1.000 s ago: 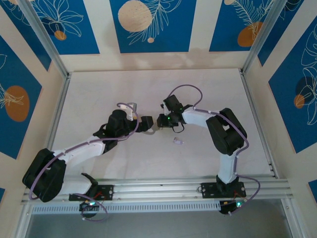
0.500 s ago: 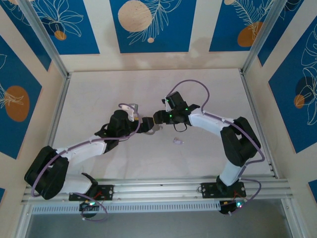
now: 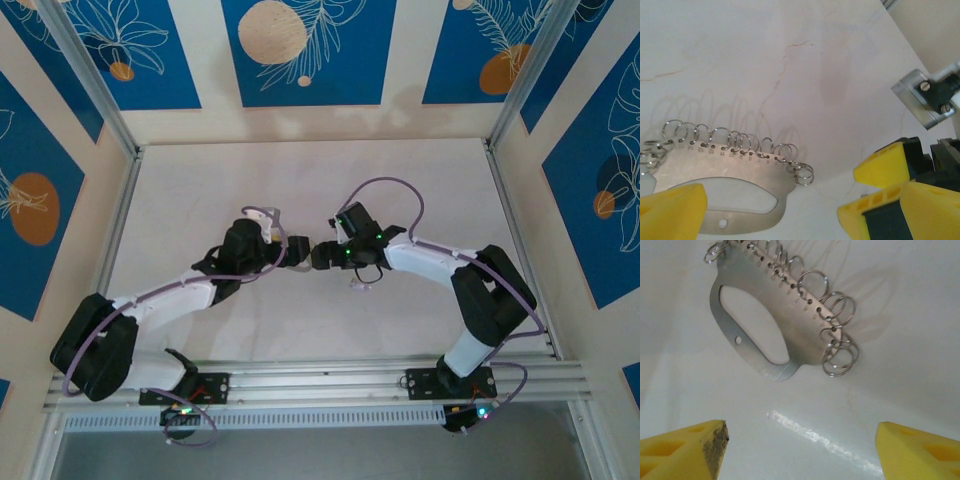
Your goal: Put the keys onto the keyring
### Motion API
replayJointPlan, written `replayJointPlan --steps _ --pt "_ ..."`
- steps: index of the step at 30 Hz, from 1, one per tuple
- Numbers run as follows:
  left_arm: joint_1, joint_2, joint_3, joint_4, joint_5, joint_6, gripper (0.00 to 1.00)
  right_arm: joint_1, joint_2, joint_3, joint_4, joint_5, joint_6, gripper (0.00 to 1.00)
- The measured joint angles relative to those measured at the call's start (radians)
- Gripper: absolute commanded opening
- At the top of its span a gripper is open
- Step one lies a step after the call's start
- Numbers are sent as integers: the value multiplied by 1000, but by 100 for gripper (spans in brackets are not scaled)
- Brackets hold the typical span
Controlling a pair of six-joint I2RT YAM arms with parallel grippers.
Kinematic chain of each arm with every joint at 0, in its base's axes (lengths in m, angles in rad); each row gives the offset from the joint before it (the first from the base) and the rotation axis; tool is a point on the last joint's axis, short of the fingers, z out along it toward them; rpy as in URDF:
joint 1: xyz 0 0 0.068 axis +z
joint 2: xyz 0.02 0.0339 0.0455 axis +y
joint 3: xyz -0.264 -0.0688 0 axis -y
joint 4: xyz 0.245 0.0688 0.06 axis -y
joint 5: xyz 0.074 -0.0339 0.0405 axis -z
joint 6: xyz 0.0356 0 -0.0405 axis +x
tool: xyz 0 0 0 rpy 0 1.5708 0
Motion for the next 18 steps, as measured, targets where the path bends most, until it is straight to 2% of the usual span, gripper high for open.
replayJointPlan --steps 18 --pt "23 60 53 -73 -44 76 100 27 135 29 41 -65 18 76"
